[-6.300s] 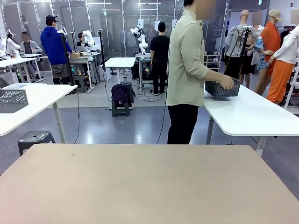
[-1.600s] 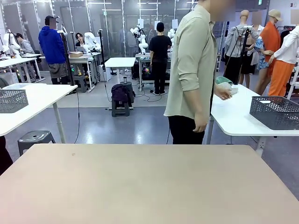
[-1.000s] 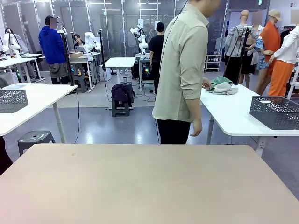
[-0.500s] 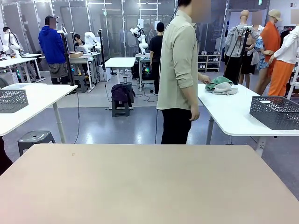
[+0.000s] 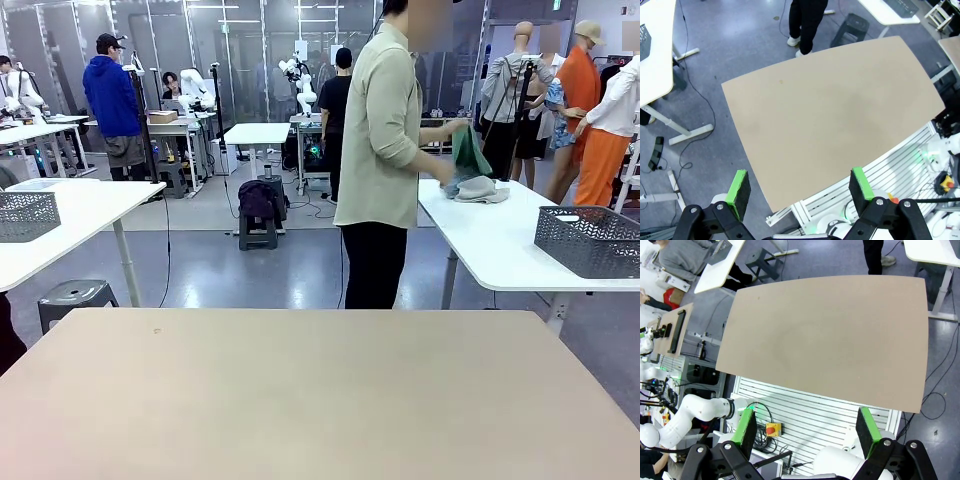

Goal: Fold the towels and place them in the basket.
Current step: When a person lays out a Towel with hook on the table, fold it in half twice.

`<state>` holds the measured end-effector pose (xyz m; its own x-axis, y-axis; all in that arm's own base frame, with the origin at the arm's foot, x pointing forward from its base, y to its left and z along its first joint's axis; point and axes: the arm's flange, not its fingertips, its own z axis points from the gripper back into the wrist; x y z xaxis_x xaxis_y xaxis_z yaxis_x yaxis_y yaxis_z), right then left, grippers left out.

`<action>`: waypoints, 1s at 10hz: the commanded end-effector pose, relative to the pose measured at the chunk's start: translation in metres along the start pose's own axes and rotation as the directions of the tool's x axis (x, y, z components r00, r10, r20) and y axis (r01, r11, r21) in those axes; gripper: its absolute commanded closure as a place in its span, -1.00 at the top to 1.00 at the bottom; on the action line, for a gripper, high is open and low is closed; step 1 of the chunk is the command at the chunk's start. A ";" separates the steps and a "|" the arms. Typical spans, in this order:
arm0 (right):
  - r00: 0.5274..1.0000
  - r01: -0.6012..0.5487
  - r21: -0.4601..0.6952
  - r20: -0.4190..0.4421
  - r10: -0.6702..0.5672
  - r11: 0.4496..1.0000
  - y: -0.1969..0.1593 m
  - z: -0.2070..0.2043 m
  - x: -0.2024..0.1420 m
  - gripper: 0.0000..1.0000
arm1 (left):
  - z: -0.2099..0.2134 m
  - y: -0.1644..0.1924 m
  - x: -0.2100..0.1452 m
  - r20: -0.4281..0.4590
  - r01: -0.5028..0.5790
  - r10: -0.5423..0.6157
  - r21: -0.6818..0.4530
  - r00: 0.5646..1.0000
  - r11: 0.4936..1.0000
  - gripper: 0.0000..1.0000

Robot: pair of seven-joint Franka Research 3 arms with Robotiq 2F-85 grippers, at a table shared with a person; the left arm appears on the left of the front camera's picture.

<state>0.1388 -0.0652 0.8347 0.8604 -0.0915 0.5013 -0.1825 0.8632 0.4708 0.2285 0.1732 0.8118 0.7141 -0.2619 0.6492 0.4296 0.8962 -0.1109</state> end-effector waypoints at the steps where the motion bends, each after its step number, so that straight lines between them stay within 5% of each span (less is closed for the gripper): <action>1: 1.000 0.004 -0.007 0.007 -0.004 1.000 0.001 0.002 -0.001 1.00 | 0.000 -0.002 0.000 -0.002 -0.004 0.004 0.008 1.000 1.000 1.00; 10: 1.000 0.004 -0.007 0.007 -0.004 1.000 0.001 0.002 -0.001 1.00 | 0.000 -0.002 0.000 -0.002 -0.004 0.004 0.008 1.000 1.000 1.00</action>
<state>0.1388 -0.0652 0.8347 0.8604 -0.0915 0.5013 -0.1825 0.8632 0.4708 0.2285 0.1732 0.8118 0.7141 -0.2619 0.6492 0.4296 0.8962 -0.1109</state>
